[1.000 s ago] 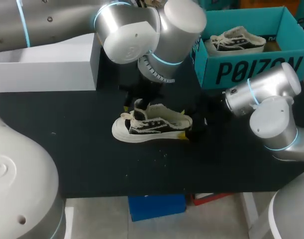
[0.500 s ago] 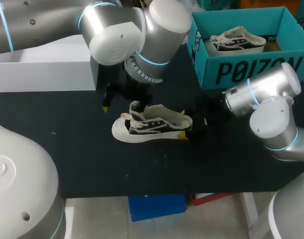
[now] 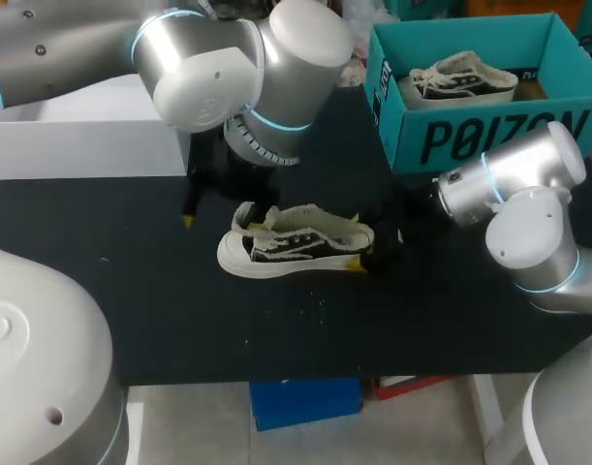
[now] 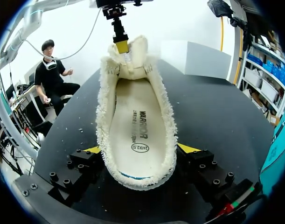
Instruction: Take the shoe out of the shoebox, open the shoe tongue, remove and reinsert the insole, then place the shoe into the shoebox
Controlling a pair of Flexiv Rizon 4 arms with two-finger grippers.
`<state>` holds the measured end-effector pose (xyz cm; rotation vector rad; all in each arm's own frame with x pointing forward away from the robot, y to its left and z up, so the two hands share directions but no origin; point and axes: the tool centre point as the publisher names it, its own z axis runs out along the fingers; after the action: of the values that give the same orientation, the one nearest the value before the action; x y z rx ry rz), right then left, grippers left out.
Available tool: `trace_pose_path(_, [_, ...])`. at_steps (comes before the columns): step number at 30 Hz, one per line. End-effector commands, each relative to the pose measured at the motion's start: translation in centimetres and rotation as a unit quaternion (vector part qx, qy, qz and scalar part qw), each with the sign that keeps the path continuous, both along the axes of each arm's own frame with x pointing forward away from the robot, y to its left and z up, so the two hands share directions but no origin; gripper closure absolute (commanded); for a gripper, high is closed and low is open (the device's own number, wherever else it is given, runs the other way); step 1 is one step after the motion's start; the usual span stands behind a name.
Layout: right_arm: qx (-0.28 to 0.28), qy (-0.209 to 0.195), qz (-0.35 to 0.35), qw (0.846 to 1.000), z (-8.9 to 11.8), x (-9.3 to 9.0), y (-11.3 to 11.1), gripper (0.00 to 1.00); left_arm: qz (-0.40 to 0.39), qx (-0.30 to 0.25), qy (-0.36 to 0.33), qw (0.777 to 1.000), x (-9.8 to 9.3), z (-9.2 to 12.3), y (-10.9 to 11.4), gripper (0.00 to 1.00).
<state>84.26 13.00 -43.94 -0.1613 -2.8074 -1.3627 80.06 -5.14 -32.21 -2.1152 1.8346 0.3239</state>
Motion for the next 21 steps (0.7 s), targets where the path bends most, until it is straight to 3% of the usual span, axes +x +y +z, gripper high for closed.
trace_pose_path(1, [-0.002, 0.001, -0.001, 1.000, -0.2, 0.1, 0.1, 1.00, 0.005, -0.003, 0.003, 1.000, -0.4, -0.8, 1.0, 0.00])
trace_pose_path(21, [-0.002, 0.001, -0.001, 1.000, -0.2, 0.1, 0.1, 1.00, 0.038, -0.003, 0.035, 0.999, -1.2, -3.3, 3.4, 0.00])
